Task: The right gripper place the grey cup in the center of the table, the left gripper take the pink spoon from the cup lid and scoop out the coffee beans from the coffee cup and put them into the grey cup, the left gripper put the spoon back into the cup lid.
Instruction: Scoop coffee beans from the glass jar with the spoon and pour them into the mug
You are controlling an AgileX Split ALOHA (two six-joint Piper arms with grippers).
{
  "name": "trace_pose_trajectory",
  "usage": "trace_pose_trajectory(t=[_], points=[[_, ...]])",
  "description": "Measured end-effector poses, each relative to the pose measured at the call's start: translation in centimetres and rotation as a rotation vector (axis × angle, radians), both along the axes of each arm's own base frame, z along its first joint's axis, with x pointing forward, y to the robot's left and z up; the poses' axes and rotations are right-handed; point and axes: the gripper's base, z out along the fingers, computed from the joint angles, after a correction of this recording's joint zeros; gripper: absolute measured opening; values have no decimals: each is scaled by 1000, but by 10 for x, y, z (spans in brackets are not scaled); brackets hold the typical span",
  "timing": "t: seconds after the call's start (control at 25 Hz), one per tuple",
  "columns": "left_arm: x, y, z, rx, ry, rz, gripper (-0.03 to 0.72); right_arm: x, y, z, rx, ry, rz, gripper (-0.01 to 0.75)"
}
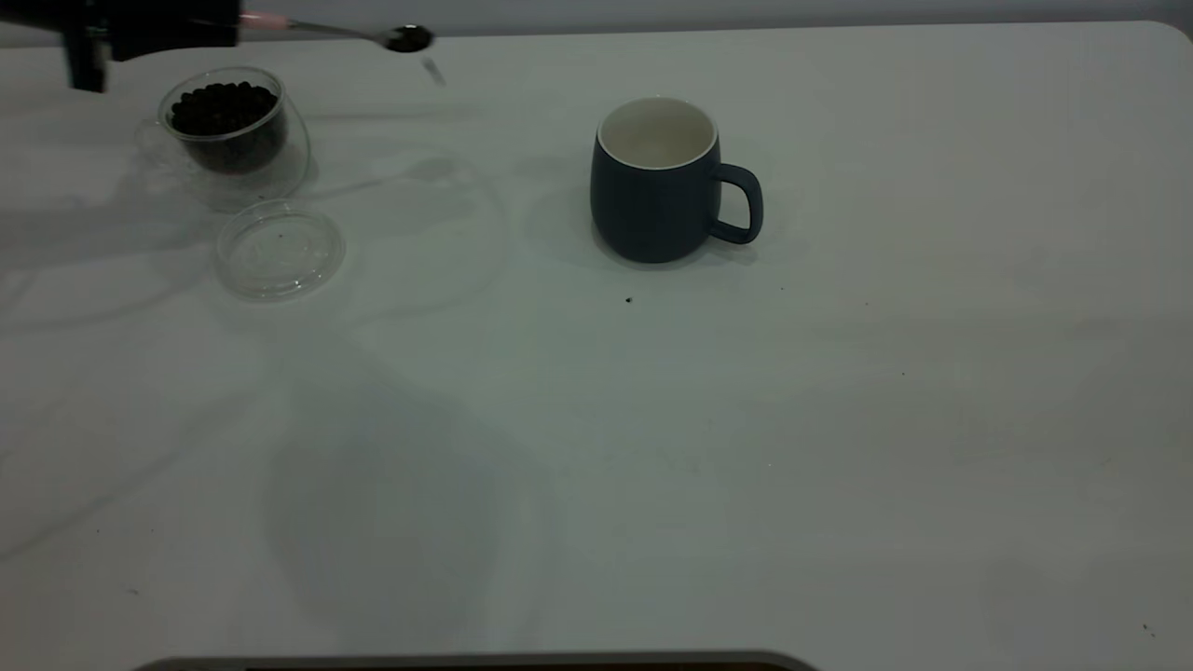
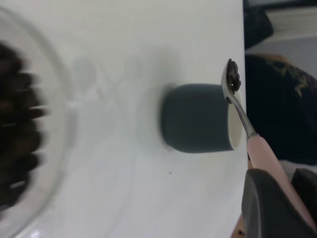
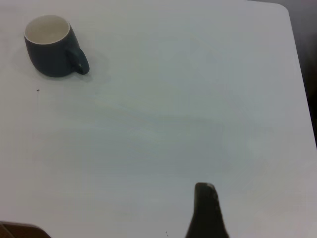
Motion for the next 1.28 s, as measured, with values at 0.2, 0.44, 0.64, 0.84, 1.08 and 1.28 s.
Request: trace_pose_trajectory(t=[0.2, 0.44, 0.64, 0.84, 1.08, 1.28], points=[[3, -25, 2, -22, -2, -34, 134, 0, 0, 0, 0, 0, 0, 590], [3, -47, 3, -40, 20, -61, 134, 0, 0, 0, 0, 0, 0, 590], [3, -64, 3, -44, 37, -89, 134, 0, 0, 0, 0, 0, 0, 590], [1, -84, 3, -46, 51, -126, 134, 0, 0, 0, 0, 0, 0, 590], [-2, -108, 3, -45, 53, -176, 134, 0, 0, 0, 1, 0, 0, 590], [-5, -121, -4, -45, 68, -202, 134, 0, 0, 0, 1, 0, 0, 590]])
